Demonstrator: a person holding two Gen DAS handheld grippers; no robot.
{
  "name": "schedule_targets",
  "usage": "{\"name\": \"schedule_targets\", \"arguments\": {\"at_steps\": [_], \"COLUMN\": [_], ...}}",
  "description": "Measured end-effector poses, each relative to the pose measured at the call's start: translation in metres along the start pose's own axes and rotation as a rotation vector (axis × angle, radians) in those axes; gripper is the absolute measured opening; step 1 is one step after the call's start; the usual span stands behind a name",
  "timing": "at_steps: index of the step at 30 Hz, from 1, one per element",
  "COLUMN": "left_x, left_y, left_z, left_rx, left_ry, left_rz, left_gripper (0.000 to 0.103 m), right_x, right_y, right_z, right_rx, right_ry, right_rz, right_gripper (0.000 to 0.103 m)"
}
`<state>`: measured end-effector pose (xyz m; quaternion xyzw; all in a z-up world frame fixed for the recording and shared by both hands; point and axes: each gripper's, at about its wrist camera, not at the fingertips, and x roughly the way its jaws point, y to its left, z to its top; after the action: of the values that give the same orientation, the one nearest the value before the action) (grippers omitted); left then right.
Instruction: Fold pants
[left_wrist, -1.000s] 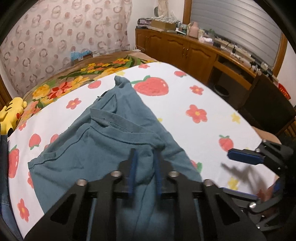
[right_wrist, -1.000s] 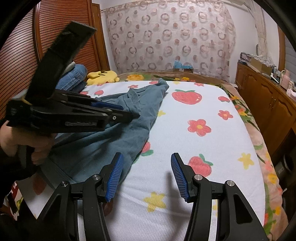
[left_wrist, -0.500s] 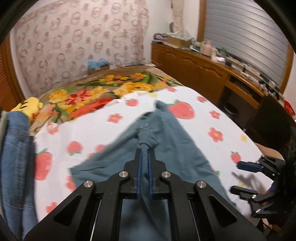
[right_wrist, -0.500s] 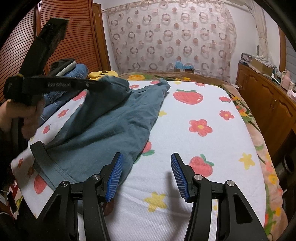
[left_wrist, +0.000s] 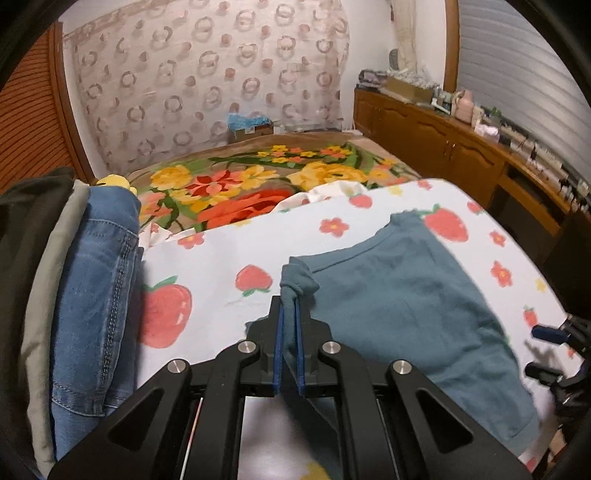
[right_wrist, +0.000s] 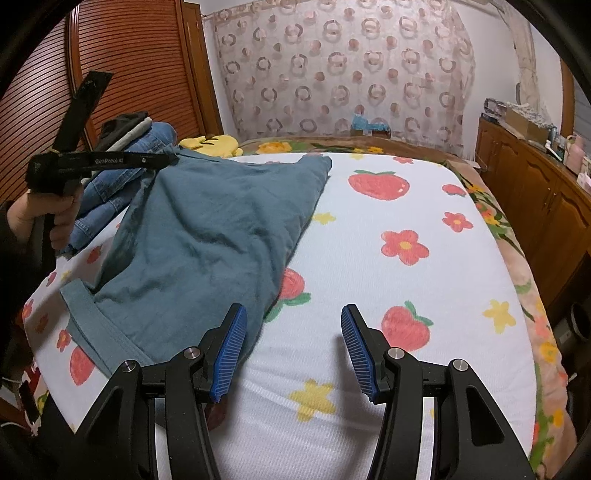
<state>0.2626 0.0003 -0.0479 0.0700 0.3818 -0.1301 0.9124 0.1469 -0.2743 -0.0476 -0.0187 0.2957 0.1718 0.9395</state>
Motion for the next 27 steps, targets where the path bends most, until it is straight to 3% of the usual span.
{"name": "schedule_targets", "arguments": {"at_steps": [6,9,11,27], "left_x": [0.005,0.003,-0.003,-0.046], "left_y": [0.005,0.003,0.004,-0.018], "left_z": [-0.012,-0.019,-0.026,-0.086], "left_rx": [-0.023,-0.014,-0.017,-0.058], "left_ry": [0.015,0.030,0.023,0.002], "left_rz": [-0.005,-0.012,-0.034,-0.151], "left_gripper": [0.010,0.030,0.052,0.055], "right_x": [-0.001,-0.001,0.000,-0.002], "right_y": [0.000,0.001,0.001,0.003], "right_z": [0.001,0.000,0.000,-0.001], "right_rx": [0.002,0.001,0.001,0.005], "right_ry": [-0.005,-0.009,-0.007,-0.026], "right_rz": [-0.002,-0.003,-0.003,-0.014], "right_gripper": [0.055,0.055,0.055,0.055]}}
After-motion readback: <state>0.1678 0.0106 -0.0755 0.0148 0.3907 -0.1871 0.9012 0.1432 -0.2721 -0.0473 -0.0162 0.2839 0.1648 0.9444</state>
